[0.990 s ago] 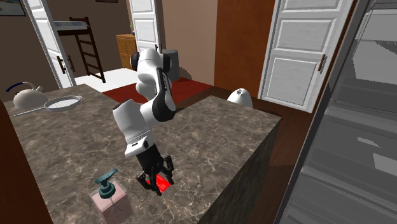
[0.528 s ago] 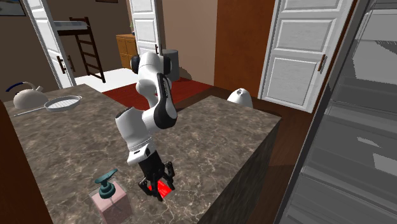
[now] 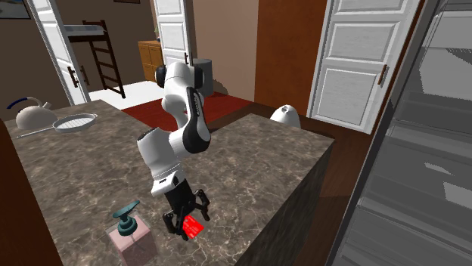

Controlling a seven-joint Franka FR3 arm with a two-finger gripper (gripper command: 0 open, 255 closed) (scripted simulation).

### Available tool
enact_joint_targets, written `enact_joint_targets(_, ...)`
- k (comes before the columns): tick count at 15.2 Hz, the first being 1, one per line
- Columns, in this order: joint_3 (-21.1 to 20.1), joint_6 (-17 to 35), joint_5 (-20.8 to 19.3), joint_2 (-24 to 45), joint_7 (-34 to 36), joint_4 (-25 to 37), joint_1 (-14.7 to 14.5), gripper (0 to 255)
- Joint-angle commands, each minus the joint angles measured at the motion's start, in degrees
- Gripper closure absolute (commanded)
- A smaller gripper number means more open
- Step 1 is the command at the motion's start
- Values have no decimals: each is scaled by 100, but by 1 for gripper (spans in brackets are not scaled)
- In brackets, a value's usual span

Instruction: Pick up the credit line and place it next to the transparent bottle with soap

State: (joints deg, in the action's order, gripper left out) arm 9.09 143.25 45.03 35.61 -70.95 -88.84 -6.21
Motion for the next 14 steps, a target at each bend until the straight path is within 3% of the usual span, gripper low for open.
enact_joint_targets(1,0,0,0,0,0,0,0,0)
enact_joint_targets(3,0,0,0,0,0,0,0,0)
enact_joint_targets(7,151,-251,-151,-672,31,-468,16,0)
enact_joint_targets(14,151,-251,-151,-672,31,-468,16,0)
